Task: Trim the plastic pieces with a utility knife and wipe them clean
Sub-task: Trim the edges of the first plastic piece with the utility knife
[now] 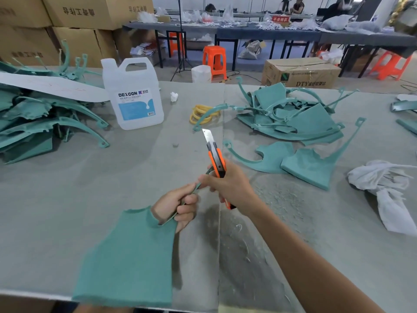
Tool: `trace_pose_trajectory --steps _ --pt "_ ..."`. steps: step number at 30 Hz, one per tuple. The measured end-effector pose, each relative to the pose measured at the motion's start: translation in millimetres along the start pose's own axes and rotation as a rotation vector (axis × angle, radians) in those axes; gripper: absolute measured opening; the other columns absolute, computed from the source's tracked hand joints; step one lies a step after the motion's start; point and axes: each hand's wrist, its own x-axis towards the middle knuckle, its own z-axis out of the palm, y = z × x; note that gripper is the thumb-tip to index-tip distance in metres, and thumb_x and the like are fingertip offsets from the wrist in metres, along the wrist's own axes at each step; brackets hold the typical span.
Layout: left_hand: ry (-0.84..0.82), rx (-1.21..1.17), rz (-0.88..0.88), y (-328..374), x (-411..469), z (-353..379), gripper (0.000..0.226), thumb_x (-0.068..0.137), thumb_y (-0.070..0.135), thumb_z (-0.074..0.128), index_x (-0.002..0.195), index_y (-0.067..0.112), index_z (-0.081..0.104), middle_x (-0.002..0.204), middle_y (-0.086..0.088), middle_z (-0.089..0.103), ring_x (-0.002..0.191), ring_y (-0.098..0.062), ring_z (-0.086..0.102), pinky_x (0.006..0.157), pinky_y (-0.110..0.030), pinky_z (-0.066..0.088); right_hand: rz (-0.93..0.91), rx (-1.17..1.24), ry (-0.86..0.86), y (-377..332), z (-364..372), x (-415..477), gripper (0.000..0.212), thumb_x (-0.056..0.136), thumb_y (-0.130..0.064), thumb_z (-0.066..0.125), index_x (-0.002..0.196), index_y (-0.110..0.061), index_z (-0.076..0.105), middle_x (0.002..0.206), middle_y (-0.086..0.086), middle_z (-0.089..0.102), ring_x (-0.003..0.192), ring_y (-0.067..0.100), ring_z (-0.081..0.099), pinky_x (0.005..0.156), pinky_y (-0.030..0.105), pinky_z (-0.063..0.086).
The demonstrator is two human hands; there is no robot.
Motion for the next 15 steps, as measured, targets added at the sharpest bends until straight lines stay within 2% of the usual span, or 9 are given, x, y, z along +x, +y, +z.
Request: trace_pose_trajectory --steps 1,3,5,7,8,10,11,13,15 --pt "0.004 -0.007 0.004 -1 -5 2 0.025 0.087 0.029 0.057 0.107 0.014 0.061 0.054 0.004 0.046 0.031 -0.004 0.037 0.026 -0.014 0.025 -0.032 0.043 -0.010 -3 -4 -2 0.038 0.081 -0.035 0.081 0.092 -0.007 0.059 0.070 0.013 0.066 0.053 0.025 0.058 0.045 0.036 0.049" --pt "-0.017 -0.058 0.005 -2 -14 5 0.048 0.067 0.029 0.085 0.103 0.004 0.066 0.060 -0.005 0.060 0.035 -0.014 0.052 0.034 -0.017 0.042 -0.063 0.149 0.015 -9 -16 -6 0.039 0.082 -0.032 0.084 0.092 -0.004 0.059 0.075 0.018 0.067 0.061 0.031 0.067 0.046 0.033 0.050" --pt "-0.109 -0.243 -0.033 -4 -31 0 0.070 0.037 0.008 0.102 0.098 -0.010 0.072 0.079 -0.025 0.070 0.054 -0.035 0.069 0.051 -0.041 0.060 -0.053 0.232 0.096 -17 -32 -9 0.033 0.081 -0.025 0.086 0.090 -0.008 0.059 0.076 0.018 0.068 0.069 0.024 0.074 0.044 0.026 0.049" --pt "-0.199 -0.377 -0.012 -11 -53 -12 0.078 0.049 0.002 0.098 0.117 -0.014 0.065 0.115 -0.037 0.065 0.091 -0.053 0.069 0.075 -0.062 0.058 -0.033 0.241 0.224 -20 -48 -14 0.032 0.080 -0.023 0.086 0.088 -0.013 0.057 0.072 0.013 0.071 0.063 0.019 0.073 0.042 0.026 0.047" --pt "-0.217 -0.425 0.035 -16 -63 -19 0.079 0.062 0.012 0.094 0.128 -0.014 0.059 0.131 -0.037 0.056 0.109 -0.055 0.063 0.084 -0.065 0.054 -0.032 0.235 0.287 -19 -55 -18 0.033 0.080 -0.022 0.086 0.088 -0.013 0.055 0.070 0.010 0.071 0.062 0.019 0.073 0.042 0.026 0.047" --pt "-0.123 -0.424 0.160 -23 -75 -32 0.080 0.081 0.049 0.073 0.134 -0.007 0.057 0.142 -0.035 0.049 0.124 -0.051 0.055 0.092 -0.063 0.053 -0.031 0.205 0.365 -12 -66 -29 0.035 0.080 -0.022 0.086 0.088 -0.011 0.054 0.068 0.012 0.070 0.057 0.019 0.071 0.041 0.028 0.047" --pt "-0.044 -0.390 0.220 -25 -77 -38 0.084 0.082 0.064 0.059 0.131 -0.004 0.062 0.140 -0.034 0.051 0.124 -0.049 0.057 0.093 -0.061 0.052 -0.024 0.177 0.376 -8 -70 -35 0.036 0.081 -0.022 0.086 0.088 -0.011 0.053 0.069 0.016 0.069 0.053 0.016 0.068 0.041 0.028 0.046" --pt "0.170 -0.280 0.320 -24 -78 -41 0.093 0.078 0.076 0.049 0.125 -0.003 0.064 0.130 -0.030 0.061 0.113 -0.042 0.066 0.091 -0.054 0.056 0.000 0.109 0.358 0 -78 -45 0.035 0.081 -0.023 0.086 0.088 -0.013 0.053 0.072 0.021 0.067 0.047 0.011 0.062 0.040 0.028 0.046" --pt "0.442 -0.065 0.401 -25 -80 -41 0.085 0.078 0.073 0.050 0.120 0.000 0.061 0.109 -0.024 0.073 0.083 -0.028 0.076 0.069 -0.036 0.063 0.024 0.069 0.314 4 -87 -49 0.034 0.083 -0.022 0.085 0.091 -0.010 0.054 0.073 0.020 0.067 0.046 0.010 0.061 0.040 0.027 0.047"
